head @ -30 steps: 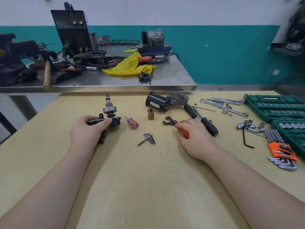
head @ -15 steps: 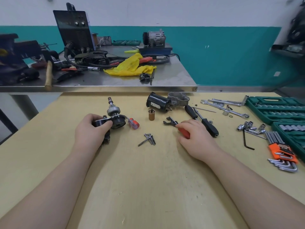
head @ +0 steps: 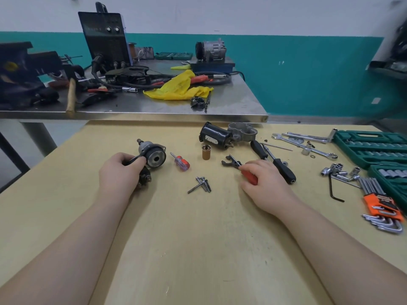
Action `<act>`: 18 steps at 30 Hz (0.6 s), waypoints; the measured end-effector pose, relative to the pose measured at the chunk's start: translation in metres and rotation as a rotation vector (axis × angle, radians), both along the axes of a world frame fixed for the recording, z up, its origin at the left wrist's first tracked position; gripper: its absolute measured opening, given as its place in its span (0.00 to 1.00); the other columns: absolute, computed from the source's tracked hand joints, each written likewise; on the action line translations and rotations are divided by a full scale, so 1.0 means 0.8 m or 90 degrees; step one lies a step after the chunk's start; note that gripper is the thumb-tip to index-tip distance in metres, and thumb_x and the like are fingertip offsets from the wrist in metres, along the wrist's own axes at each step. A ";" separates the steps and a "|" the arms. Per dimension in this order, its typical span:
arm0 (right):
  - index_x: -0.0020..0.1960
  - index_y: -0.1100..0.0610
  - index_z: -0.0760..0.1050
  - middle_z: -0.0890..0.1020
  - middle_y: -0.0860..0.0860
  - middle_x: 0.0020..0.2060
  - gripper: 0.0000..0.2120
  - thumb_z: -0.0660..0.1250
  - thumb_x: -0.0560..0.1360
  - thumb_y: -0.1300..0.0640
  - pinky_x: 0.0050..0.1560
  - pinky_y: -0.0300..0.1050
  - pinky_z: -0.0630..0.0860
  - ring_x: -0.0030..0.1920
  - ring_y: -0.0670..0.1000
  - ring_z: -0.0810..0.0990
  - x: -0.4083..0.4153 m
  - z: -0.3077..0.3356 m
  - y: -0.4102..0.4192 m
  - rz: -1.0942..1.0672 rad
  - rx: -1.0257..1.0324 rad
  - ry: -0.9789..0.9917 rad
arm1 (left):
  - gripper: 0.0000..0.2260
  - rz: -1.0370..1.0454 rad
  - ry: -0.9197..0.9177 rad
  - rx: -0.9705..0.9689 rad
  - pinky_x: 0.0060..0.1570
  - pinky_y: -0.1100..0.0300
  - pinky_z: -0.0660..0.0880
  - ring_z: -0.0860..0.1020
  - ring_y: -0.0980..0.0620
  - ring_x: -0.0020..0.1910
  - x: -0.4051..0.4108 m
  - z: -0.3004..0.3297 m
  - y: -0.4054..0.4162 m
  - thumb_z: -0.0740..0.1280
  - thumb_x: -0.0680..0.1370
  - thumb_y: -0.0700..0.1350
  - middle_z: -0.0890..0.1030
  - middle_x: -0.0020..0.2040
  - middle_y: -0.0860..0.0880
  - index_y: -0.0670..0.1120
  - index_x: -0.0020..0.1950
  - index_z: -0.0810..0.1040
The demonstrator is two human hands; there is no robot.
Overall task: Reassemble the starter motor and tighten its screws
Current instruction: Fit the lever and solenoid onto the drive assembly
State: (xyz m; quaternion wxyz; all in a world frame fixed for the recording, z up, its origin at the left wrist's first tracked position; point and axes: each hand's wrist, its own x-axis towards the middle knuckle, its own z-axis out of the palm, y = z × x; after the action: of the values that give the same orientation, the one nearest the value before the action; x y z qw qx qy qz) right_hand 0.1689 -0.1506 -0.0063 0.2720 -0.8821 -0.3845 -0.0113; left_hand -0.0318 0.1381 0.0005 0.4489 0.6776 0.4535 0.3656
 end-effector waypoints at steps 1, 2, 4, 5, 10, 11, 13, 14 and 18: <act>0.69 0.49 0.80 0.79 0.43 0.62 0.18 0.69 0.81 0.57 0.70 0.41 0.63 0.70 0.49 0.70 -0.001 0.000 0.000 -0.004 0.007 0.002 | 0.05 -0.002 0.006 0.000 0.29 0.59 0.75 0.82 0.52 0.27 0.001 0.001 -0.001 0.73 0.75 0.51 0.87 0.42 0.50 0.51 0.46 0.83; 0.69 0.49 0.80 0.79 0.43 0.61 0.16 0.68 0.82 0.56 0.69 0.42 0.64 0.69 0.49 0.71 -0.001 0.001 0.001 -0.012 0.019 0.006 | 0.05 -0.006 0.012 0.001 0.31 0.58 0.75 0.82 0.51 0.28 0.001 0.002 -0.002 0.73 0.75 0.51 0.87 0.44 0.50 0.51 0.46 0.83; 0.69 0.49 0.80 0.80 0.45 0.62 0.15 0.67 0.84 0.55 0.67 0.43 0.66 0.69 0.50 0.73 -0.001 0.004 0.001 -0.054 0.070 0.040 | 0.05 -0.012 0.033 0.027 0.36 0.57 0.76 0.84 0.53 0.33 0.000 0.005 -0.006 0.72 0.77 0.51 0.87 0.50 0.49 0.51 0.50 0.82; 0.70 0.50 0.80 0.80 0.46 0.65 0.15 0.66 0.84 0.54 0.67 0.44 0.67 0.70 0.50 0.73 -0.001 0.007 0.002 -0.083 0.101 0.067 | 0.07 -0.012 0.061 0.072 0.43 0.56 0.77 0.85 0.54 0.43 -0.001 0.006 -0.008 0.72 0.78 0.50 0.85 0.56 0.49 0.51 0.55 0.82; 0.72 0.52 0.79 0.80 0.51 0.69 0.17 0.63 0.85 0.59 0.61 0.42 0.66 0.69 0.53 0.76 0.002 0.010 -0.003 -0.155 0.122 0.102 | 0.13 -0.062 0.076 0.444 0.62 0.56 0.66 0.69 0.47 0.65 0.010 0.026 -0.050 0.71 0.78 0.45 0.76 0.62 0.52 0.50 0.63 0.79; 0.72 0.52 0.79 0.80 0.51 0.69 0.17 0.63 0.85 0.59 0.60 0.42 0.67 0.68 0.54 0.76 0.003 0.011 -0.004 -0.159 0.110 0.100 | 0.13 -0.103 0.073 0.469 0.61 0.57 0.66 0.69 0.48 0.64 0.019 0.031 -0.060 0.72 0.78 0.45 0.76 0.61 0.53 0.50 0.63 0.79; 0.72 0.51 0.80 0.80 0.50 0.69 0.17 0.64 0.84 0.58 0.61 0.44 0.70 0.68 0.54 0.77 0.006 0.013 -0.004 -0.173 0.094 0.102 | 0.13 -0.190 0.098 0.479 0.60 0.57 0.65 0.70 0.50 0.66 0.043 0.040 -0.077 0.72 0.78 0.46 0.76 0.62 0.55 0.51 0.63 0.80; 0.72 0.51 0.80 0.81 0.51 0.69 0.18 0.65 0.84 0.57 0.62 0.45 0.71 0.68 0.54 0.78 0.008 0.014 -0.004 -0.180 0.094 0.108 | 0.14 -0.226 0.121 0.478 0.60 0.57 0.65 0.71 0.50 0.67 0.057 0.044 -0.082 0.71 0.79 0.46 0.77 0.62 0.56 0.52 0.64 0.80; 0.72 0.52 0.79 0.82 0.52 0.67 0.18 0.67 0.82 0.57 0.66 0.48 0.75 0.66 0.55 0.80 0.012 0.018 -0.007 -0.181 0.074 0.110 | 0.18 -0.322 0.284 0.434 0.60 0.55 0.69 0.72 0.48 0.70 0.120 0.057 -0.087 0.70 0.80 0.47 0.75 0.70 0.53 0.53 0.71 0.77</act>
State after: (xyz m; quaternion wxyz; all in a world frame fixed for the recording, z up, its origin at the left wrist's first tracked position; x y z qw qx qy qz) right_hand 0.1788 -0.1566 0.0078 0.3502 -0.9081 -0.2298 0.0041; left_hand 0.0644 0.0688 0.0462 0.1673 0.9372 0.2141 0.2187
